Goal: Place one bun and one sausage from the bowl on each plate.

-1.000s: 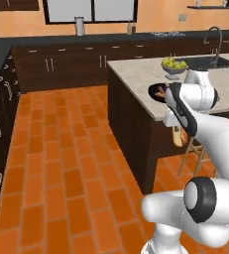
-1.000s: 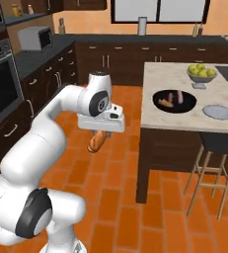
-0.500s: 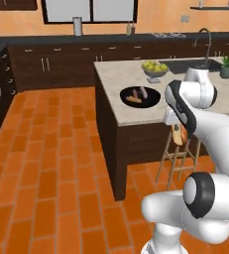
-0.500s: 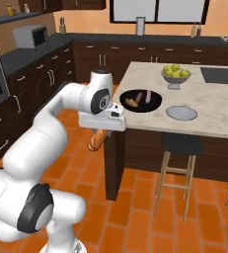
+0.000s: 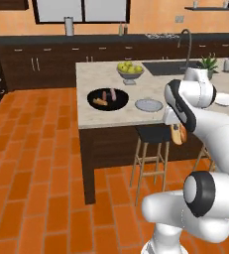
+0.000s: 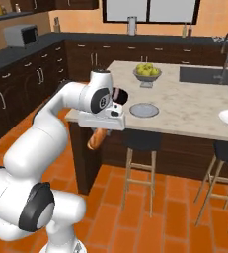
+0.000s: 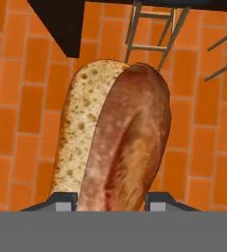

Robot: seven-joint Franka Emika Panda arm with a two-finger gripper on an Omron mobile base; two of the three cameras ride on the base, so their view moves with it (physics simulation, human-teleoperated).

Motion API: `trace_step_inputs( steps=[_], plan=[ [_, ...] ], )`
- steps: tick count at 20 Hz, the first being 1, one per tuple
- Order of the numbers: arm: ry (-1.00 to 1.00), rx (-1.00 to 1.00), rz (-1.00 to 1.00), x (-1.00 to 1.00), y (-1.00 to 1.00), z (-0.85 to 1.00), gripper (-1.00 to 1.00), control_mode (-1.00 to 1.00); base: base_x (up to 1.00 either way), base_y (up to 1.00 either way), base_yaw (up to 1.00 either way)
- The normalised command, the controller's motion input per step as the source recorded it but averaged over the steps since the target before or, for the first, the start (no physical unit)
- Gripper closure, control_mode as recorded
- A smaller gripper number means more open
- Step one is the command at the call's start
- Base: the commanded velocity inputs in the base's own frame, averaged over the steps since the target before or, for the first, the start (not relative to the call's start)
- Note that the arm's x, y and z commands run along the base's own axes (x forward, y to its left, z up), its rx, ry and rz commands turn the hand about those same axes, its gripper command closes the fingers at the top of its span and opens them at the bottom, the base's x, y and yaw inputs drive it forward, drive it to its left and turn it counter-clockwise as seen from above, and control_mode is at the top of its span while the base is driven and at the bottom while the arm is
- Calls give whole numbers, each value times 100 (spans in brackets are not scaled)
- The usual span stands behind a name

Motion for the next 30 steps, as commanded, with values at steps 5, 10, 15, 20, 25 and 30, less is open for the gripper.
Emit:
trace_step_inputs(
  steps=[5, 10, 15, 20, 25, 30],
  plan=[
    [0, 0, 0, 0, 0, 0, 100, 100, 45, -58, -3],
    [0, 0, 0, 0, 0, 0, 100, 100, 73, -19, -9],
    [0, 0, 0, 0, 0, 0, 100, 100, 70, -3, -4],
    [0, 0, 0, 0, 0, 0, 100, 100, 76, -8, 0],
    [0, 0, 0, 0, 0, 0, 100, 100, 69, -14, 0],
    [0, 0, 0, 0, 0, 0, 100, 100, 55, -10, -2]
  ],
)
